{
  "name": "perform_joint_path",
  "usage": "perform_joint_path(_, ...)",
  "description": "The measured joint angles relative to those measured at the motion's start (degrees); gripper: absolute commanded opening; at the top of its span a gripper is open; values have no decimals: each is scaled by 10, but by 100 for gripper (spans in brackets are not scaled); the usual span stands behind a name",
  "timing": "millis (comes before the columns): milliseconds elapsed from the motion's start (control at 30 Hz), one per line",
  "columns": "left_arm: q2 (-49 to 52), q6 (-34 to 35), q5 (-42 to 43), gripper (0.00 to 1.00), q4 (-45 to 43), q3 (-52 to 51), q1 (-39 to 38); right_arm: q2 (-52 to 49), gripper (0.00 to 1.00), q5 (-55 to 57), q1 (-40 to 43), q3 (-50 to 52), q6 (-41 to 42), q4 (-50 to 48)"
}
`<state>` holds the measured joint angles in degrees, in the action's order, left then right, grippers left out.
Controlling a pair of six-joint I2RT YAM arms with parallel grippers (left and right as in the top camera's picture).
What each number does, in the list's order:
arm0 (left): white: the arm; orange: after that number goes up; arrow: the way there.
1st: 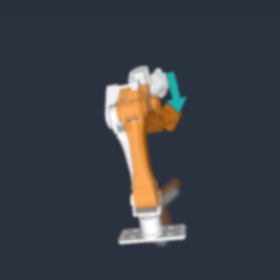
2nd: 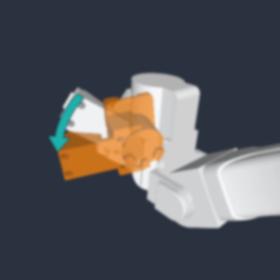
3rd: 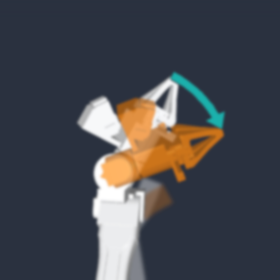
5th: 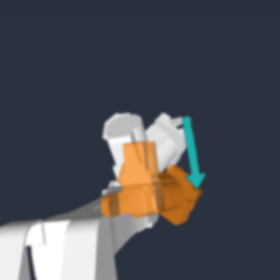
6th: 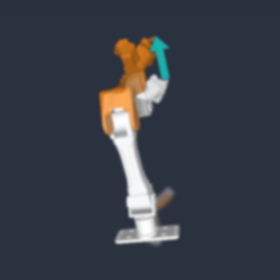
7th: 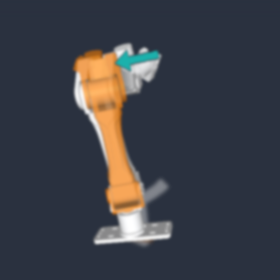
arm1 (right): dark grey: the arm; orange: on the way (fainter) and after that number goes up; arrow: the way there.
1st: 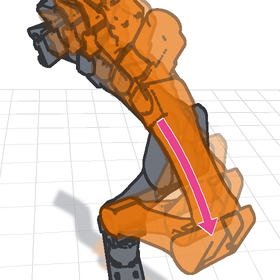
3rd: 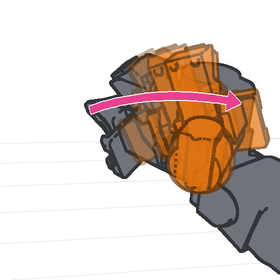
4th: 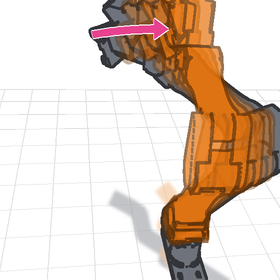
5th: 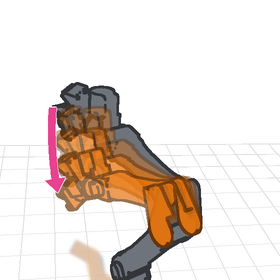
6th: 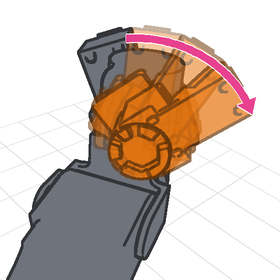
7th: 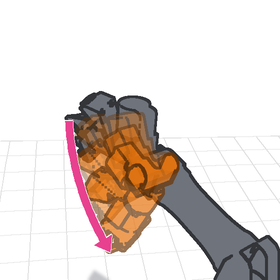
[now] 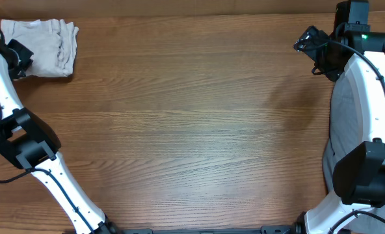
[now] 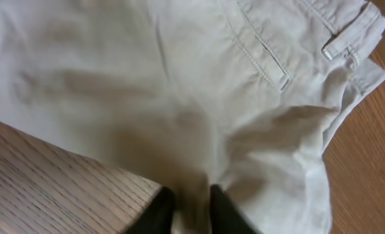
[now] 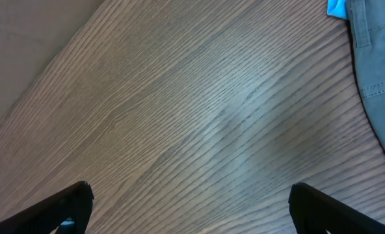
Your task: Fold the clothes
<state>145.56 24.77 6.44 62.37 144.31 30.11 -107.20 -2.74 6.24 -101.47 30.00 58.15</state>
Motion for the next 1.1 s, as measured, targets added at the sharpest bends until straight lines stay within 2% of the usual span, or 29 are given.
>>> perform_joint_path(167, 0, 1, -23, 46, 5, 0, -12, 0, 100, 0, 0, 0, 0, 0)
perform_joint_path(333, 0, 1, -31, 40, -5, 1, -15, 0, 100, 0, 0, 0, 0, 0)
perform_joint_path(433, 0, 1, -38, 28, -16, 1, -15, 0, 100, 0, 0, 0, 0, 0)
perform_joint_path(500, 0, -1, -42, 15, -21, 1, -15, 0, 100, 0, 0, 0, 0, 0)
perform_joint_path(600, 0, -1, -43, 4, -34, 1, -16, 0, 100, 0, 0, 0, 0, 0)
perform_joint_path(1100, 97, -12, -42, 4, -83, 3, -50, 0, 100, 0, 0, 0, 0, 0)
